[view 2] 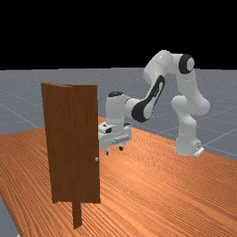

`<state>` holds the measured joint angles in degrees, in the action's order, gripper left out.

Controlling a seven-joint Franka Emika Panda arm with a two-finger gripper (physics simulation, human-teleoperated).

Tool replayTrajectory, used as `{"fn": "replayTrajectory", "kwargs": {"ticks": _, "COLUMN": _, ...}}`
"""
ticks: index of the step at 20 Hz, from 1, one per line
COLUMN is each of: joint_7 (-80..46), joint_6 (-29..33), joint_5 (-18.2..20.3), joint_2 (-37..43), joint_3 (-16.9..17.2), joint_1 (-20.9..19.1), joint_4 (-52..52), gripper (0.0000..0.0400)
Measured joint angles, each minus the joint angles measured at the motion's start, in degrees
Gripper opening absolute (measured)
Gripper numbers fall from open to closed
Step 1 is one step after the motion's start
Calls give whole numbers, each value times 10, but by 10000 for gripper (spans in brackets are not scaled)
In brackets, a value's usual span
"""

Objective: Close the door

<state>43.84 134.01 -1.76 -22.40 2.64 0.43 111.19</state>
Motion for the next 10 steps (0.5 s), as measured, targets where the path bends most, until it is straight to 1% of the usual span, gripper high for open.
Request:
{"fn": "replayTrajectory", "kwargs": {"ticks": 1, "joint_7": 0, "joint_6": 2, "joint_5": 0, "joint_2": -1, "joint_3": 0, "joint_1": 0, "joint_4": 0, "gripper": 243}}
{"fn": "replayTrajectory", "kwargs": {"ticks": 2, "joint_7": 0, "joint_6": 4, "joint_5": 0, "joint_2": -2, "joint_3": 0, "joint_1": 0, "joint_4": 0, "gripper": 148}}
{"fn": "replayTrajectory", "kwargs": {"ticks": 3, "joint_7": 0, "joint_6": 6, "joint_5": 0, "joint_2": -4, "joint_3": 0, "joint_1": 0, "joint_4": 1, "gripper": 90}}
{"fn": "replayTrajectory", "kwargs": {"ticks": 4, "joint_7": 0, "joint_6": 7, "joint_5": 0, "joint_2": -5, "joint_3": 0, "joint_1": 0, "joint_4": 1, "gripper": 54}}
{"fn": "replayTrajectory", "kwargs": {"ticks": 5, "joint_7": 0, "joint_6": 9, "joint_5": 0, "joint_2": -7, "joint_3": 0, "joint_1": 0, "joint_4": 2, "gripper": 33}}
{"fn": "replayTrajectory", "kwargs": {"ticks": 6, "joint_7": -3, "joint_6": 9, "joint_5": -3, "joint_2": -7, "joint_3": 1, "joint_1": 1, "joint_4": 2, "gripper": 177}}
{"fn": "replayTrajectory", "kwargs": {"ticks": 7, "joint_7": -2, "joint_6": 9, "joint_5": -2, "joint_2": -8, "joint_3": 1, "joint_1": 1, "joint_4": 2, "gripper": 265}}
{"fn": "replayTrajectory", "kwargs": {"ticks": 8, "joint_7": 0, "joint_6": 7, "joint_5": 0, "joint_2": -8, "joint_3": 0, "joint_1": 0, "joint_4": 0, "gripper": 318}}
{"fn": "replayTrajectory", "kwargs": {"ticks": 9, "joint_7": 0, "joint_6": 5, "joint_5": 0, "joint_2": -9, "joint_3": 0, "joint_1": 0, "joint_4": -1, "gripper": 350}}
{"fn": "replayTrajectory", "kwargs": {"ticks": 10, "joint_7": 0, "joint_6": 5, "joint_5": 0, "joint_2": -9, "joint_3": 0, "joint_1": 0, "joint_4": -1, "gripper": 370}}
